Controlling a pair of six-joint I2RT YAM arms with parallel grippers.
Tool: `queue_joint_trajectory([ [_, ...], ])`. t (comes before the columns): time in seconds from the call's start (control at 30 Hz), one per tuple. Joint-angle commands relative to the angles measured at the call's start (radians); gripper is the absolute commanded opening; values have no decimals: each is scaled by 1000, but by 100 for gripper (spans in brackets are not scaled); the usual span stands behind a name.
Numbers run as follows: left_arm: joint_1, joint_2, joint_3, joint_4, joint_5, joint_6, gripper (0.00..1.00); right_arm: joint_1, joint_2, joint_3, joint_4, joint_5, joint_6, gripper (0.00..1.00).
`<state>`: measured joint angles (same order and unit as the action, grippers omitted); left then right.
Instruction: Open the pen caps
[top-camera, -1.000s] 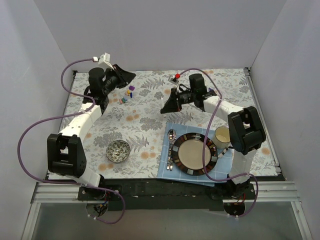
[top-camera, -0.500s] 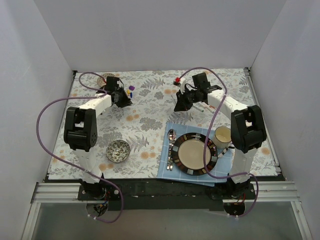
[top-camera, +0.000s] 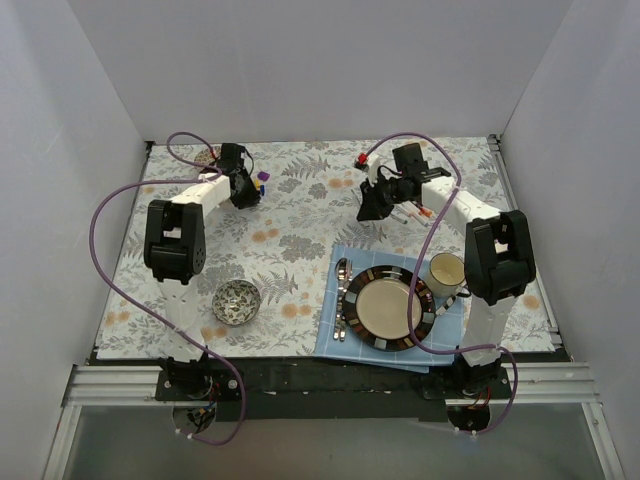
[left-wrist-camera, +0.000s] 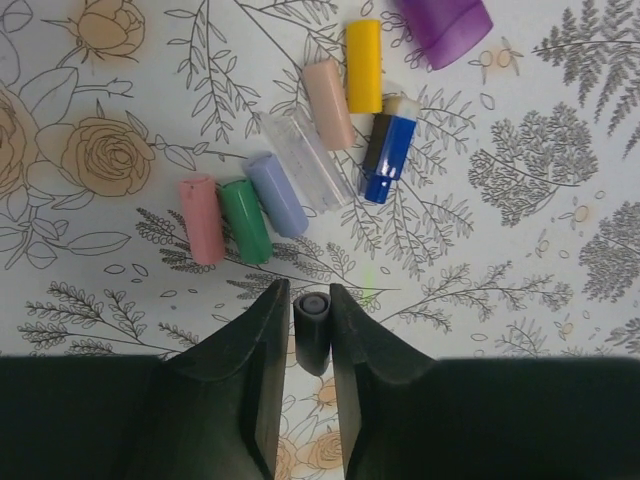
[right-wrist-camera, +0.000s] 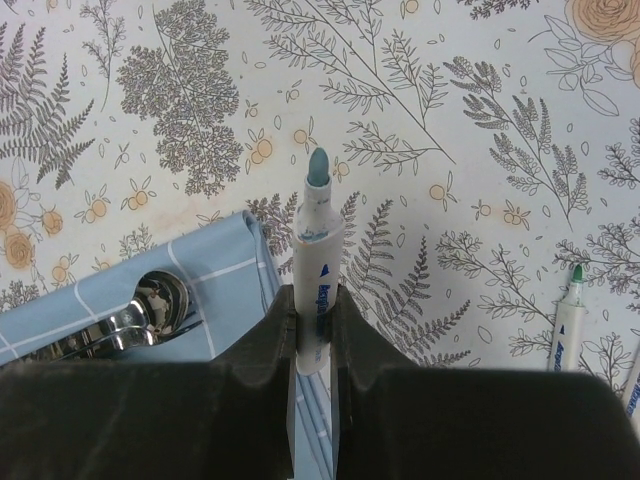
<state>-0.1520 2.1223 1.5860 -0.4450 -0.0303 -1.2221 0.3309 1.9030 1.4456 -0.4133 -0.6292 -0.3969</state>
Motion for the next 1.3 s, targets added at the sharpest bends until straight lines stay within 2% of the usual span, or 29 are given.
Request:
queue_joint_trajectory([
  [0.0, 2, 5, 51, -57, -45, 33, 27, -18, 2, 58, -27, 20, -34, 2],
  [0.2, 2, -21, 54, -57, -23, 41, 32, -50, 21, 91, -61, 109, -80, 6],
  [0.4, 18, -133, -16, -2, -34, 93, 48, -82, 56, 108, -88, 233, -143, 11],
  [0.5, 37, -278, -108, 101, -23, 127, 60, -90, 93, 130, -111, 304, -174, 12],
  [0.6, 57, -445, -262, 222, -40, 139, 85, -95, 117, 136, -119, 358, -183, 12],
  [0.7, 87, -600, -424, 330, -43, 134, 98, -95, 134, 137, -119, 396, -195, 16],
  [0.77, 104, -663, -506, 377, -26, 127, 98, -95, 146, 139, -122, 427, -206, 19],
  [0.87, 129, -728, -550, 373, -2, 115, 98, -95, 162, 145, -136, 433, -214, 22],
  [1.27, 138, -846, -646, 341, -36, 121, 98, -95, 154, 137, -127, 482, -226, 38],
])
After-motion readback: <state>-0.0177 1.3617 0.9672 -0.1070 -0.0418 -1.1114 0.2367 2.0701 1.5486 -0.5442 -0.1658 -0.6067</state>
